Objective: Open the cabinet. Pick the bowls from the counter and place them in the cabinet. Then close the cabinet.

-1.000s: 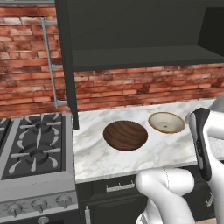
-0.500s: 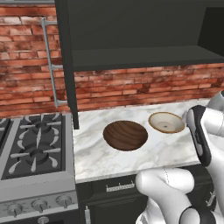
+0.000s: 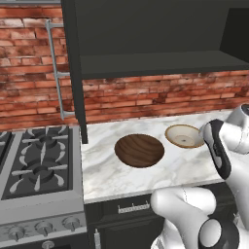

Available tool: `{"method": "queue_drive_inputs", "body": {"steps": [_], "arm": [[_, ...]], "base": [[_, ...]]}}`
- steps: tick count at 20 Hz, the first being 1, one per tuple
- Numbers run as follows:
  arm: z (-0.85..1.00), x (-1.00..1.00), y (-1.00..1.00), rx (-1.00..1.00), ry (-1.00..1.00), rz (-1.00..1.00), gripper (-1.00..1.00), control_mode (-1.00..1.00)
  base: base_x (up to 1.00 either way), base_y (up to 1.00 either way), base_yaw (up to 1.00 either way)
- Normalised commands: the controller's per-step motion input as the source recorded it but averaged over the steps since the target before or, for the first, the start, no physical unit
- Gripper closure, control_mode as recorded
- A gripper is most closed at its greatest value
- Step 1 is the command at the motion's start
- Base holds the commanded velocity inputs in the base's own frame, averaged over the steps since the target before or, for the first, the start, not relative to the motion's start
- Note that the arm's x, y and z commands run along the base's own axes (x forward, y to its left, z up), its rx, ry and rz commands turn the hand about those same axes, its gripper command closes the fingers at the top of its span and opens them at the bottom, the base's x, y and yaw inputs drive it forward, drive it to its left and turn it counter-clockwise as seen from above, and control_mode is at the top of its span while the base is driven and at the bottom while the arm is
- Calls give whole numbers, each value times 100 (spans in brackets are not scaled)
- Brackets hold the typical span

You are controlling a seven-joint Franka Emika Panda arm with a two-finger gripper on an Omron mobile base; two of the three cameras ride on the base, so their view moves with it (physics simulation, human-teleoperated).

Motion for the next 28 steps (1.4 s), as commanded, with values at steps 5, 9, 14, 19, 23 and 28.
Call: {"method": "queue_drive_inputs", "body": {"steps": [5, 9, 14, 19, 23, 28], "arm": [[-12, 0, -30, 9, 0, 0, -100, -100], [-4, 0, -36, 15, 0, 0, -100, -100], [0, 0, -29, 11, 0, 0, -100, -100], [0, 11, -22, 10, 0, 0, -100, -100], [-3, 18, -4, 6, 0, 0, -100, -100], [-4, 20, 0, 4, 0, -2, -100, -100]], "base": [[0, 0, 0], [0, 0, 0], [0, 0, 0], [0, 0, 0], [0, 0, 0], [0, 0, 0]]}}
